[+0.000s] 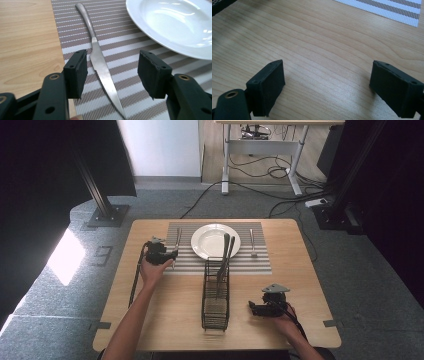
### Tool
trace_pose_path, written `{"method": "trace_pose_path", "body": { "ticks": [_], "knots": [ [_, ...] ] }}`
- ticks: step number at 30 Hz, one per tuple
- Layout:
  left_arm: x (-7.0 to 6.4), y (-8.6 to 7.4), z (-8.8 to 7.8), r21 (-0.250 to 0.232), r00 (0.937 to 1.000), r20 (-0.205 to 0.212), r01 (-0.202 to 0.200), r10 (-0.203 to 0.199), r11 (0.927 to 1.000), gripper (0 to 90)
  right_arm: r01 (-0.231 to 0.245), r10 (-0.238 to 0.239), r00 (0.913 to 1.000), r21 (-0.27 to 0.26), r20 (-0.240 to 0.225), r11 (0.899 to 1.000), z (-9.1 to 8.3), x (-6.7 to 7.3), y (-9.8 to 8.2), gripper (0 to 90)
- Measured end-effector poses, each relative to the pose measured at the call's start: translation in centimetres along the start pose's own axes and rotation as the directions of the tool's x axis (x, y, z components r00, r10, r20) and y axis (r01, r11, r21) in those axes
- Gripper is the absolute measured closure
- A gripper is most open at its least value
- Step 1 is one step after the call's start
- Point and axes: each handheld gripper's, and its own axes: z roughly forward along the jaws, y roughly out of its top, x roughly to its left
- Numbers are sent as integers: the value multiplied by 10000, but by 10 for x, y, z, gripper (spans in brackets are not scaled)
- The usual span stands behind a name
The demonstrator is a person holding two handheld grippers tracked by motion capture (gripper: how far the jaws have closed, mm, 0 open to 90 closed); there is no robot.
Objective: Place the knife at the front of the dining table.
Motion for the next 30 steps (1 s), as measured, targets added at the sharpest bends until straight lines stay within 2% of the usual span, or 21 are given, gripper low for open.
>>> {"method": "trace_pose_path", "body": {
  "ticks": [4, 9, 16, 22, 30],
  "knots": [
    [0, -4, -15, -92, 9999, 100, -99, 100, 9999, 369, 34, -34, 10000, 11, -23, 10000, 0, 0, 0, 126],
    [0, -13, -33, -435, 9999, 158, 20, -13, 9991, 367, 40, -40, 10000, 2, -61, 10000, 0, -1, 0, 123],
    [-2, -30, -56, -396, 9994, 329, -95, 108, 9992, 367, 52, -52, 10000, -6, -59, 10000, 0, -1, 0, 122],
    [-9, -43, -70, -297, 9984, 484, -286, 300, 9991, 368, 52, -52, 10000, -16, -65, 10000, 1, -1, 0, 119],
    [-26, -58, -85, -179, 9954, 613, -731, 741, 9972, 367, 63, -63, 10000, -17, -74, 10000, 1, -1, 0, 119]
  ]
}}
